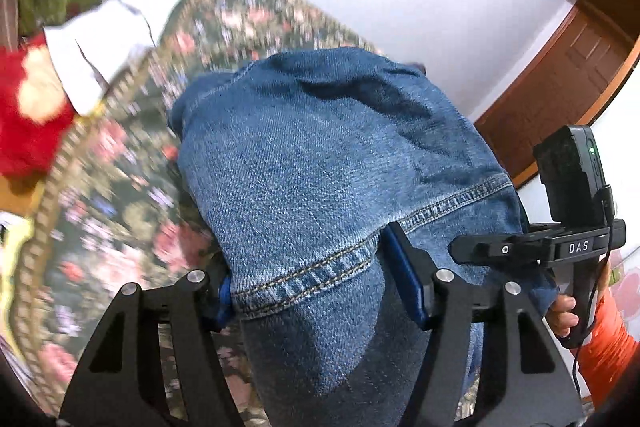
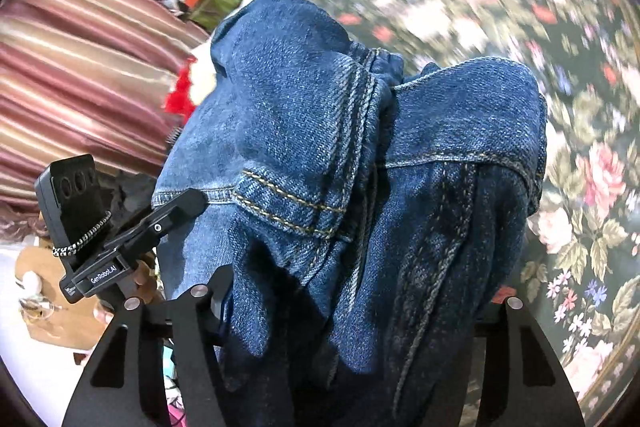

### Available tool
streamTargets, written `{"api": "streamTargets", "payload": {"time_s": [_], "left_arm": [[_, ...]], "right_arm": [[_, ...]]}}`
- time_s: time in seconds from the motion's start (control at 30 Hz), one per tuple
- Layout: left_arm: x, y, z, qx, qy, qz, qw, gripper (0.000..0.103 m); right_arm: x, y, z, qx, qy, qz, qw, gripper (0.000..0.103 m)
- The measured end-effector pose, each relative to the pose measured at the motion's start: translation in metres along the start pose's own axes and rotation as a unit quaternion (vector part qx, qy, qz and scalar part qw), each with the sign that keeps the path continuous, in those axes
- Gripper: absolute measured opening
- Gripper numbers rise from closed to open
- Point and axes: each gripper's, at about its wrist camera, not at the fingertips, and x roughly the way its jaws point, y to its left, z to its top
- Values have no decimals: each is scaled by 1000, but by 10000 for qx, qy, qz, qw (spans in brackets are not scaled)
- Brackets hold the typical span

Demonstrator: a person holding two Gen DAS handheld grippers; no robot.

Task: Fold large clothes

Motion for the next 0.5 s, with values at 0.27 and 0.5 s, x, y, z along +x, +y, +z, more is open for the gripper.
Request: {"api": "streamTargets", "payload": {"time_s": [0.27, 0.5], "left_arm": [[-74, 11, 4, 253, -517, 453, 9973, 64], [-63, 55, -32, -41, -210, 825, 9964, 64]], "right_arm": [[-17, 72, -2, -395, -396, 332, 9979, 63], [42, 93, -10, -290, 33, 526, 9982, 63]]}}
